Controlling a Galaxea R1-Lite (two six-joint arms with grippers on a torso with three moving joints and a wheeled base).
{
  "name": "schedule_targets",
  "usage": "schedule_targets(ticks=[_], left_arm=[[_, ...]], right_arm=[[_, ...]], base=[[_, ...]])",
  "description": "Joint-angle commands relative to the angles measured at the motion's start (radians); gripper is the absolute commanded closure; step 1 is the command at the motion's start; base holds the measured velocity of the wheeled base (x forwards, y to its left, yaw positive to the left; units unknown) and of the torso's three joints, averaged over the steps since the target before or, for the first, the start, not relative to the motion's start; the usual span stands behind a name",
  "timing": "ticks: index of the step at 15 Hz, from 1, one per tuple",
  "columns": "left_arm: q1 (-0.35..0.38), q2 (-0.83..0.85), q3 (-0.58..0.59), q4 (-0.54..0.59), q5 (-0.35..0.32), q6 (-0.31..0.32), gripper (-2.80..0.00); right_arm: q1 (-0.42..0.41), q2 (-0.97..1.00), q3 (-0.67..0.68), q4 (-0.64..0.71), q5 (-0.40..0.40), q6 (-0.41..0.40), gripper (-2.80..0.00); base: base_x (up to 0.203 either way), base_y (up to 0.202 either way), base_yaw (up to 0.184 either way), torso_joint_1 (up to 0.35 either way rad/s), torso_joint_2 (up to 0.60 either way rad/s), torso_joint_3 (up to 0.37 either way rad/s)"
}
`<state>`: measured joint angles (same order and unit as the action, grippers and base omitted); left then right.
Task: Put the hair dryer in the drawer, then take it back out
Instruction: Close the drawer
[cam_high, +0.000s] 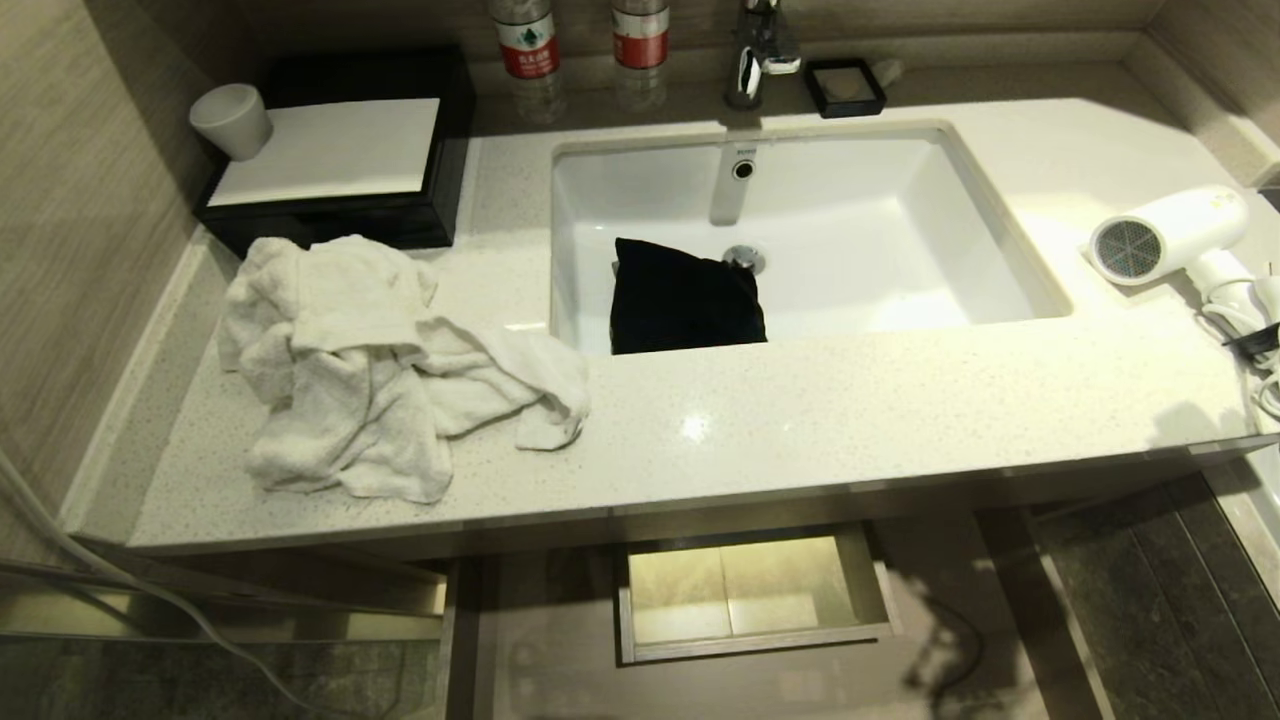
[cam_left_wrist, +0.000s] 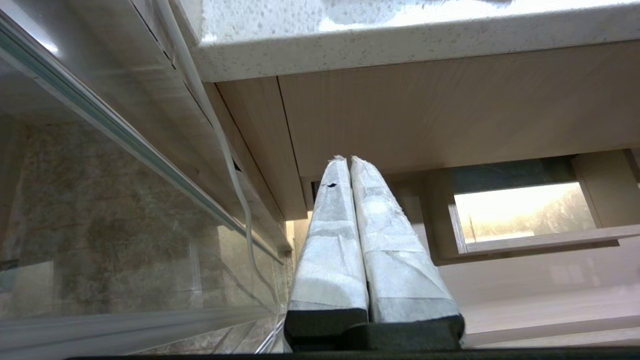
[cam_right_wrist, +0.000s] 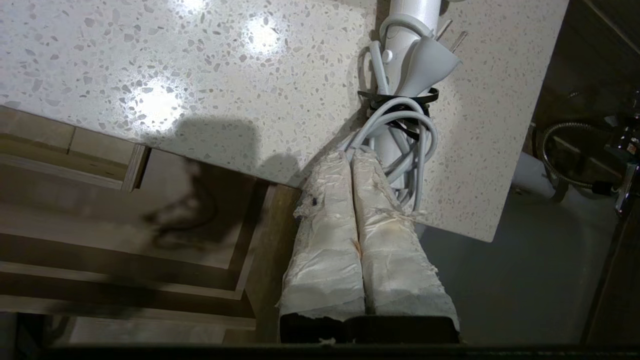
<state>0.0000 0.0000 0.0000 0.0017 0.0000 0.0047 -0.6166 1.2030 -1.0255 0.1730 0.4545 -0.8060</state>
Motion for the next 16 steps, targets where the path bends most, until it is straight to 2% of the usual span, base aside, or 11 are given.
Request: schedule_targets(ticks=[1, 7, 16], left_arm=[[0.0, 0.0, 0.001, 0.0, 0.0, 0.0, 0.0], [0.0, 0.0, 0.002, 0.0, 0.0, 0.0, 0.0], [0.0, 0.0, 0.002, 0.0, 0.0, 0.0, 0.0]], right_arm=[[0.0, 0.0, 0.001, -0.003, 0.008, -0.004, 0.0], [0.0, -0.004, 0.011, -0.001, 0.004, -0.004, 0.0], [-0.002, -0.033, 0.047, -0.003, 0.006, -0.004, 0.0]], base=[[0.0, 0.0, 0.0, -0.173, 0.11, -0.085], [0.0, 0.0, 0.0, -0.308, 0.13, -0.168], [0.0, 0.0, 0.0, -0.292, 0.06, -0.239]])
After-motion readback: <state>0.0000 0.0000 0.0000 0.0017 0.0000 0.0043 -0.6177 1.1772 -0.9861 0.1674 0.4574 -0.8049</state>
